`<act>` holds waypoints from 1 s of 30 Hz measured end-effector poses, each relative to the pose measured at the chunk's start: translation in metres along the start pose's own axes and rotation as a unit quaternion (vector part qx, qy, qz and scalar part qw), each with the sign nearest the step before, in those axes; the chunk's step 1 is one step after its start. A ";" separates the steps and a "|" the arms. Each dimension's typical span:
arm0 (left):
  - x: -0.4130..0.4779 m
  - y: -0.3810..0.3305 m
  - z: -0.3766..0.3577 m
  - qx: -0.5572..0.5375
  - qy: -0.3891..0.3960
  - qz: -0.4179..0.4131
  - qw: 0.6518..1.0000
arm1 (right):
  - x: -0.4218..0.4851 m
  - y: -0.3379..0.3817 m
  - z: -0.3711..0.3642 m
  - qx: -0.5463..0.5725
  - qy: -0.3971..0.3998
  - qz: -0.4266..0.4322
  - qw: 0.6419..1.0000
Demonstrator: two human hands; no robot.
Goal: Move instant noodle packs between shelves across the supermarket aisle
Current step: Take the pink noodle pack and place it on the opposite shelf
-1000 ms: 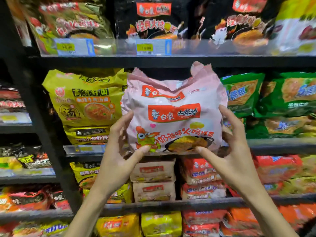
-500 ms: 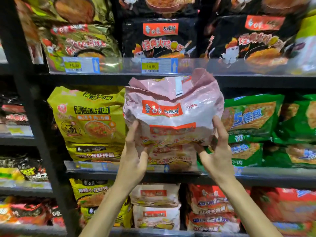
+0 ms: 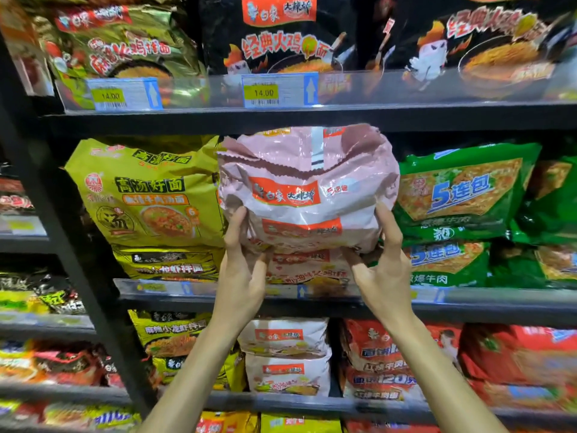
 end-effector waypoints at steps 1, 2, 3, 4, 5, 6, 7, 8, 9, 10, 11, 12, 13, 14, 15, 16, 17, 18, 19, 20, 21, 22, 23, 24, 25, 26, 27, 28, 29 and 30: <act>0.001 -0.001 0.002 0.002 -0.004 0.005 1.000 | 0.000 -0.002 0.000 -0.002 -0.001 -0.006 1.000; 0.001 -0.002 0.003 0.004 -0.006 0.010 1.000 | 0.000 -0.003 0.000 -0.010 0.001 -0.009 1.000; 0.002 -0.003 0.003 0.008 -0.005 0.013 1.000 | 0.000 -0.002 0.000 -0.018 0.003 -0.011 1.000; 0.002 -0.004 0.002 0.013 -0.002 0.015 1.000 | 0.000 -0.002 0.000 -0.022 0.002 -0.014 1.000; 0.002 -0.004 0.002 0.021 0.005 0.019 1.000 | -0.001 -0.001 0.000 -0.021 0.001 -0.019 1.000; 0.002 -0.005 0.002 0.031 0.014 0.026 0.999 | -0.001 -0.002 0.000 -0.016 0.000 -0.026 1.000; 0.004 -0.005 0.002 0.042 0.023 0.032 0.998 | 0.000 -0.002 0.001 -0.009 0.002 -0.034 0.999; 0.007 -0.005 0.003 0.052 0.028 0.033 0.998 | 0.003 -0.004 0.003 -0.005 0.005 -0.042 0.999; 0.010 -0.006 0.004 0.063 0.029 0.030 0.997 | 0.008 -0.004 0.004 -0.007 0.009 -0.048 0.999; 0.015 -0.006 0.005 0.071 0.031 0.028 0.997 | 0.013 -0.004 0.006 -0.016 0.013 -0.055 0.998; 0.019 -0.007 0.005 0.075 0.033 0.031 0.996 | 0.018 -0.004 0.008 -0.028 0.017 -0.063 0.997; 0.022 -0.007 0.005 0.082 0.034 0.036 0.995 | 0.021 -0.003 0.010 -0.039 0.020 -0.072 0.996; 0.025 -0.009 0.004 0.089 0.033 0.042 0.995 | 0.024 -0.001 0.011 -0.044 0.022 -0.078 0.996; 0.027 -0.011 0.004 0.096 0.032 0.047 0.994 | 0.026 0.000 0.012 -0.045 0.021 -0.081 0.995; 0.029 -0.013 0.003 0.102 0.029 0.051 0.993 | 0.028 0.002 0.013 -0.044 0.019 -0.085 0.995; 0.030 -0.015 0.002 0.102 0.023 0.053 0.993 | 0.030 0.003 0.014 -0.041 0.019 -0.090 0.995; 0.030 -0.016 0.002 0.100 0.013 0.052 0.994 | 0.032 0.004 0.015 -0.037 0.022 -0.093 0.995; 0.030 -0.017 0.002 0.093 0.003 0.051 0.994 | 0.035 0.005 0.016 -0.034 0.025 -0.091 0.995; 0.030 -0.016 0.003 0.084 -0.008 0.052 0.995 | 0.037 0.007 0.017 -0.032 0.029 -0.090 0.995; 0.029 -0.016 0.003 0.073 -0.015 0.058 0.996 | 0.039 0.008 0.018 -0.031 0.033 -0.091 0.995; 0.028 -0.014 0.003 0.064 -0.021 0.066 0.996 | 0.041 0.009 0.018 -0.034 0.037 -0.093 0.994; 0.027 -0.013 0.001 0.058 -0.023 0.073 0.995 | 0.044 0.011 0.019 -0.041 0.039 -0.093 0.994; 0.026 -0.013 0.000 0.054 -0.026 0.079 0.995 | 0.047 0.014 0.021 -0.052 0.041 -0.092 0.994; 0.026 -0.013 0.000 0.051 -0.029 0.085 0.995 | 0.050 0.015 0.022 -0.063 0.042 -0.093 0.993; 0.026 -0.014 -0.001 0.047 -0.030 0.088 0.995 | 0.052 0.014 0.022 -0.073 0.042 -0.098 0.992; 0.026 -0.014 -0.001 0.045 -0.030 0.091 0.994 | 0.053 0.013 0.022 -0.079 0.040 -0.104 0.991; 0.026 -0.014 -0.001 0.044 -0.030 0.092 0.994 | 0.052 0.014 0.020 -0.082 0.035 -0.110 0.990; 0.026 -0.015 -0.001 0.044 -0.031 0.092 0.994 | 0.048 0.015 0.017 -0.084 0.025 -0.116 0.989; 0.026 -0.015 0.000 0.045 -0.030 0.093 0.994 | 0.044 0.016 0.014 -0.083 0.013 -0.122 0.989; 0.026 -0.016 0.000 0.045 -0.029 0.095 0.994 | 0.039 0.017 0.011 -0.083 0.002 -0.126 0.989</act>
Point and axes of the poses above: each hand's wrist, its own x-axis towards the middle knuckle, its own z-axis out of the back of the hand, y = z × x, the point moved 7 cm from there along x, towards the middle knuckle, and after that the axes turned 11 degrees about y, right-handed, at the moved point
